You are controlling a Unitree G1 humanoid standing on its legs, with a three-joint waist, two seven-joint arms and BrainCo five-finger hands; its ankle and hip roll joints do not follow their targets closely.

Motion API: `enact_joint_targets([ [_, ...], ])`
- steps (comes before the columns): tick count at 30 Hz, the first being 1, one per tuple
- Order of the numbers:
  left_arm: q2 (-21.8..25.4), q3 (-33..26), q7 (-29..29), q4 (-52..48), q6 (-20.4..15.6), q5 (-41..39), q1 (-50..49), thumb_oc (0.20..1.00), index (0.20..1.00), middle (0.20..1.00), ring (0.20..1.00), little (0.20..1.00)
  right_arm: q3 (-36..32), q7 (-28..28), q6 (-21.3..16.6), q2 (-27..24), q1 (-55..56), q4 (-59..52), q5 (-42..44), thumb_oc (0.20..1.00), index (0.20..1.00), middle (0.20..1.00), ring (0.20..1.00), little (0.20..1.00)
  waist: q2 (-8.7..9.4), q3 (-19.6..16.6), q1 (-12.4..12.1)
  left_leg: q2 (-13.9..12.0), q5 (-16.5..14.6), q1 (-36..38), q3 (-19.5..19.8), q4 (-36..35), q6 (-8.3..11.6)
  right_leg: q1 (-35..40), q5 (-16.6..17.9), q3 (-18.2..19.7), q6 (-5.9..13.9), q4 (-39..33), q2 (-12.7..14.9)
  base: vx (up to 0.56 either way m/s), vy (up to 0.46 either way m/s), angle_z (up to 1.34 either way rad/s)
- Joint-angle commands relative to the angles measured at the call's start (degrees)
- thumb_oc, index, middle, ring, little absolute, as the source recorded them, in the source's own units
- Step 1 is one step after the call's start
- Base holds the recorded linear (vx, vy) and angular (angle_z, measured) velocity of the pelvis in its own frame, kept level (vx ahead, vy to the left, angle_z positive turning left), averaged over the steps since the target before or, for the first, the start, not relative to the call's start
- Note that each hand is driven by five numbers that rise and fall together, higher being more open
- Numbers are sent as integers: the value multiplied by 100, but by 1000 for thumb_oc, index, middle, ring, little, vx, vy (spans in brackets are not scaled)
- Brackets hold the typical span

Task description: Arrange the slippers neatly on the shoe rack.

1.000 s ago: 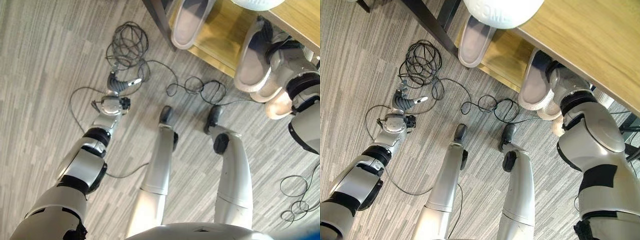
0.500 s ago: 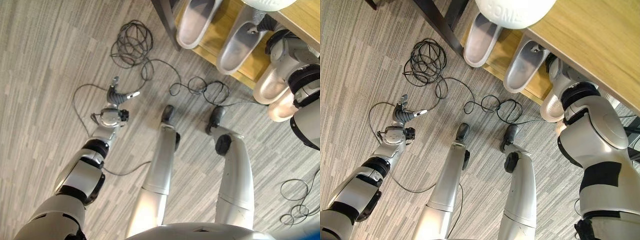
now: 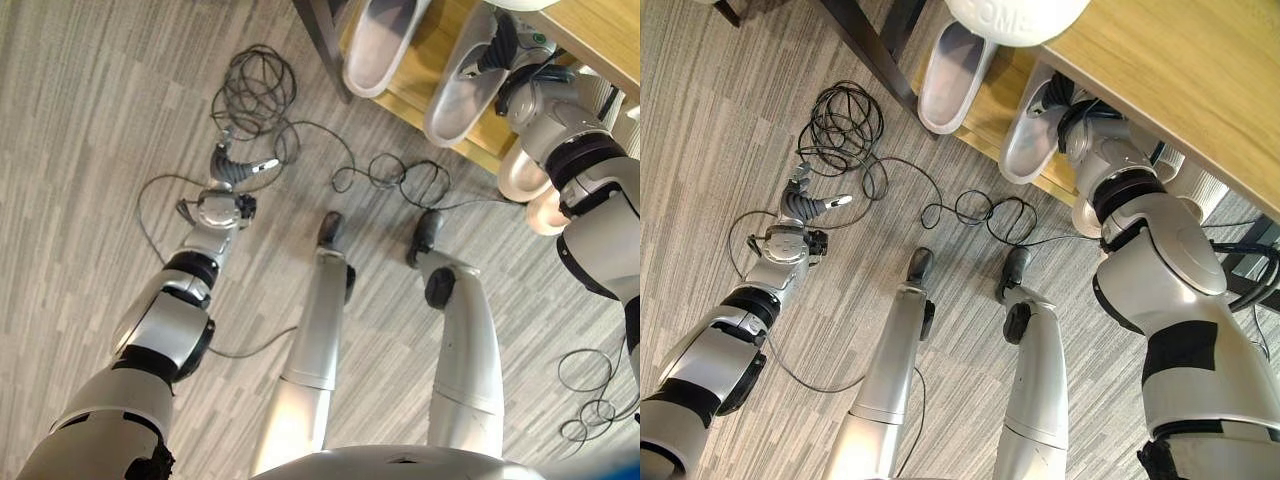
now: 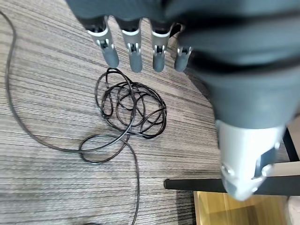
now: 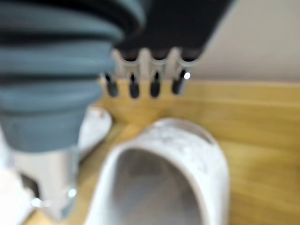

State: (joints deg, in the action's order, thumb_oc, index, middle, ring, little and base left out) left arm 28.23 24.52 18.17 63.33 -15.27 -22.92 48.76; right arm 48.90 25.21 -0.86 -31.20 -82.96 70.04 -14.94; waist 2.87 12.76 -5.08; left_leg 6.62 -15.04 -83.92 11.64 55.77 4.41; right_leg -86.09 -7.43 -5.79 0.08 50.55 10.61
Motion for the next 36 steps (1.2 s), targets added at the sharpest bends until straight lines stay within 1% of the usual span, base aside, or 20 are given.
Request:
enact_joint_targets([
  [1, 126, -137, 256, 104, -79, 335, -312, 1000, 1000, 1000, 1000, 1000, -126, 498, 167, 187, -188, 61, -217, 1000, 1000, 1000, 1000, 1000, 86, -110, -3, -360, 611, 383, -183, -1144, 85, 760, -1015, 356, 423, 372, -28, -48, 61, -13],
  [3, 46, -165, 348, 168, -14, 427, -275, 1000, 1000, 1000, 1000, 1000, -239, 577, 274, 231, -163, 107, -277, 1000, 1000, 1000, 1000, 1000, 103, -81, 12, -389, 632, 556, -220, -1347, 80, 936, -1001, 331, 412, 224, -50, -68, 36, -11],
  [5, -5, -158, 433, 236, 4, 478, -226, 1000, 1000, 1000, 1000, 1000, -501, 679, 305, 273, -98, 140, -79, 1000, 1000, 1000, 1000, 1000, 64, -86, 43, -362, 678, 521, -198, -1402, 65, 885, -972, 350, 426, 213, -42, -27, 20, -10],
  [8, -101, -163, 505, 330, 45, 477, -185, 1000, 1000, 1000, 1000, 1000, -754, 684, 291, 508, 70, 82, 216, 1000, 1000, 1000, 1000, 1000, 66, -119, 107, -365, 670, 466, -189, -1344, 68, 826, -949, 383, 430, 253, -62, 0, 0, 0],
  [9, -100, -162, 504, 331, 44, 476, -186, 1000, 1000, 1000, 1000, 1000, -756, 684, 292, 509, 73, 80, 216, 1000, 1000, 1000, 1000, 1000, 69, -124, 108, -365, 670, 462, -190, -1343, 68, 821, -950, 385, 431, 255, -61, 0, 0, 0],
  [15, -156, -124, 592, 709, 217, 450, 300, 1000, 1000, 1000, 1000, 1000, -1163, 653, 150, 996, 478, -121, 787, 1000, 1000, 1000, 1000, 1000, 57, -157, 221, -406, 645, 324, -227, -1202, 35, 649, -924, 469, 420, 362, -88, -2, 6, -1],
  [18, -188, -89, 664, 824, 306, 486, 562, 1000, 1000, 1000, 1000, 1000, -1266, 716, 162, 1179, 619, -184, 801, 1000, 1000, 1000, 1000, 1000, 42, -152, 271, -392, 628, 238, -221, -1129, 17, 557, -931, 494, 410, 421, -94, 0, 2, -1],
  [22, -309, -82, 784, 917, 411, 580, 646, 1000, 1000, 1000, 1000, 1000, -1603, 1001, 173, 1459, 875, -190, 887, 1000, 1000, 1000, 1000, 1000, -1, -153, 309, -413, 599, 181, -241, -997, 10, 507, -931, 536, 406, 507, -113, 0, 0, 0],
  [26, -467, -173, 1036, 851, 477, 833, 491, 1000, 1000, 1000, 1000, 1000, -1752, 1568, 429, 1559, 1195, -327, 232, 1000, 1000, 1000, 1000, 1000, -68, -168, 276, -411, 554, 171, -279, -959, -19, 496, -964, 536, 391, 518, -115, 0, 0, 0],
  [27, -524, -200, 1123, 816, 471, 888, 424, 1000, 1000, 1000, 1000, 1000, -1832, 1765, 471, 1563, 1247, -380, 95, 1000, 1000, 1000, 1000, 1000, -98, -163, 265, -405, 546, 165, -283, -958, -25, 474, -963, 547, 396, 521, -114, 0, 0, 0],
  [28, -528, -200, 1128, 810, 473, 892, 417, 1000, 1000, 1000, 1000, 1000, -1834, 1768, 476, 1563, 1258, -389, 90, 1000, 1000, 1000, 1000, 1000, -99, -170, 264, -405, 546, 163, -283, -957, -25, 472, -963, 547, 396, 522, -114, 0, 0, 0],
  [29, -557, -218, 1196, 765, 470, 943, 351, 1000, 1000, 1000, 1000, 1000, -1916, 1906, 508, 1553, 1310, -428, -10, 1000, 1000, 1000, 1000, 1000, -119, -175, 249, -403, 540, 155, -286, -955, -33, 462, -966, 559, 395, 525, -108, 0, 0, 0],
  [30, -668, -240, 1319, 669, 475, 1103, 200, 1000, 1000, 1000, 1000, 1000, -2038, 2150, 533, 1534, 1366, -535, -173, 1000, 1000, 1000, 1000, 1000, -152, -166, 233, -395, 530, 147, -299, -967, -48, 451, -973, 573, 396, 518, -108, 0, 0, 0],
  [33, -812, -234, 1451, 531, 448, 1283, -27, 1000, 1000, 1000, 1000, 1000, -2253, 2424, 486, 1539, 1453, -690, -189, 1000, 1000, 1000, 1000, 1000, -171, -169, 218, -383, 517, 124, -293, -959, -66, 429, -975, 588, 399, 521, -112, 0, 0, 0],
  [34, -870, -204, 1495, 529, 441, 1320, -57, 1000, 1000, 1000, 1000, 1000, -2290, 2518, 465, 1624, 1482, -631, -181, 1000, 1000, 1000, 1000, 1000, -180, -176, 204, -377, 509, 122, -294, -952, -71, 427, -968, 594, 405, 523, -113, 0, 0, 0],
  [36, -889, -233, 1540, 511, 445, 1348, -164, 1000, 1000, 1000, 1000, 1000, -2331, 2541, 445, 1585, 1534, -739, -154, 1000, 1000, 1000, 1000, 1000, -173, -193, 217, -382, 507, 129, -299, -968, -79, 430, -969, 594, 405, 515, -116, 0, 0, 0],
])
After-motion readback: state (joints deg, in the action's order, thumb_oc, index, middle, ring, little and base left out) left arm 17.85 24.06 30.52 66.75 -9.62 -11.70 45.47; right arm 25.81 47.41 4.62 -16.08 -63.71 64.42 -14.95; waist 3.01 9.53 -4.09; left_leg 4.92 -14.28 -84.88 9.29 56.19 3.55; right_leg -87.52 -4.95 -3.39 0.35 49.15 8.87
